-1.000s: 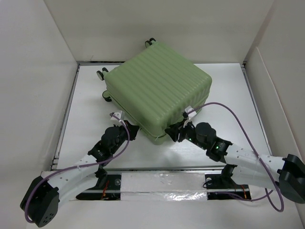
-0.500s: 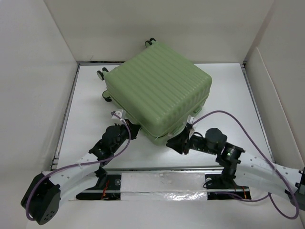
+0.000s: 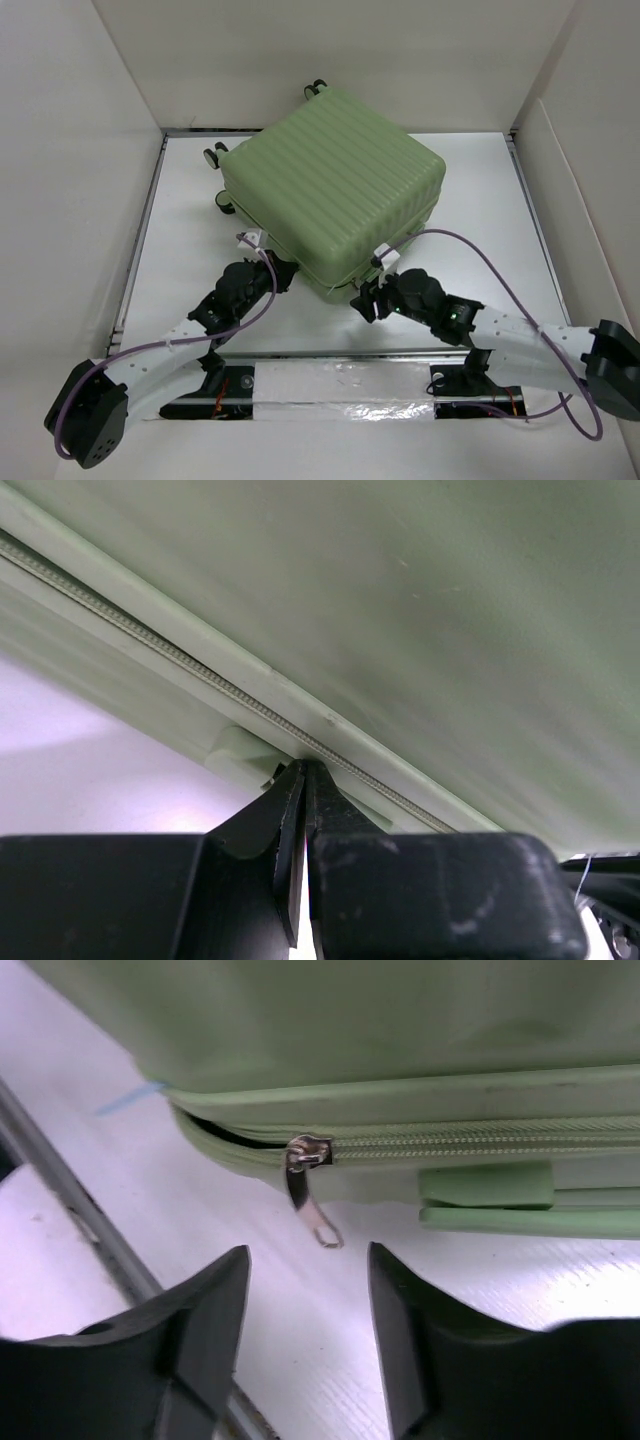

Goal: Pack the luggage

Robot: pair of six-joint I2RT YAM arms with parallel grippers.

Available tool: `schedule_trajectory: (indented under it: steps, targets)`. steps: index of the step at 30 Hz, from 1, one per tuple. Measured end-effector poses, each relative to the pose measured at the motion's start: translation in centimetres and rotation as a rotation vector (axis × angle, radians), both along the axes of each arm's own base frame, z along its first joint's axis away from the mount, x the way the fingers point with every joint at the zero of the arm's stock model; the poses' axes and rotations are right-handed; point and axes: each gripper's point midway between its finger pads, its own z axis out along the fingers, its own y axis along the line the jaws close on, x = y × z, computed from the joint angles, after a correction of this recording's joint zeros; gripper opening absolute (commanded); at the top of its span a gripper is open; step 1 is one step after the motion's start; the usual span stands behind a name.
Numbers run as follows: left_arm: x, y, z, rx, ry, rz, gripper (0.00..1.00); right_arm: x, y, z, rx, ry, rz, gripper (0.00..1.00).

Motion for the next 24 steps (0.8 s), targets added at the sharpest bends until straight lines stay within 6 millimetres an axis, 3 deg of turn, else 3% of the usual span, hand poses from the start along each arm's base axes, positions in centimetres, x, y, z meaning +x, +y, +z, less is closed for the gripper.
schedule_trajectory:
  steps: [4, 10, 14, 18, 19, 24]
  targets:
    - [-0.3, -0.2, 0.1, -0.003, 0.001, -0.014, 0.0, 1.1, 0.7, -1.3, -0.049, 0.005, -0.019, 0.65]
    - [-0.5, -0.5, 0.1, -0.007, 0.004, -0.034, 0.0, 2.6, 1.1, -0.7, -0.028, -0.035, -0.075, 0.64]
    - [-0.6, -0.6, 0.0, -0.009, 0.006, -0.046, 0.0, 2.8, 1.1, -0.4, -0.022, -0.046, -0.088, 0.58]
    - [-0.7, -0.9, 0.0, -0.007, 0.003, -0.065, 0.0, 2.8, 1.2, -0.6, -0.027, -0.048, -0.078, 0.35]
    - [-0.8, -1.0, -0.1, -0.006, 0.004, -0.074, 0.0, 2.8, 1.2, -0.8, -0.034, -0.049, -0.078, 0.2]
    - [-1.5, -2.1, -0.1, 0.023, -0.025, -0.113, 0.0, 3.1, 0.9, -0.9, -0.049, -0.059, -0.094, 0.0]
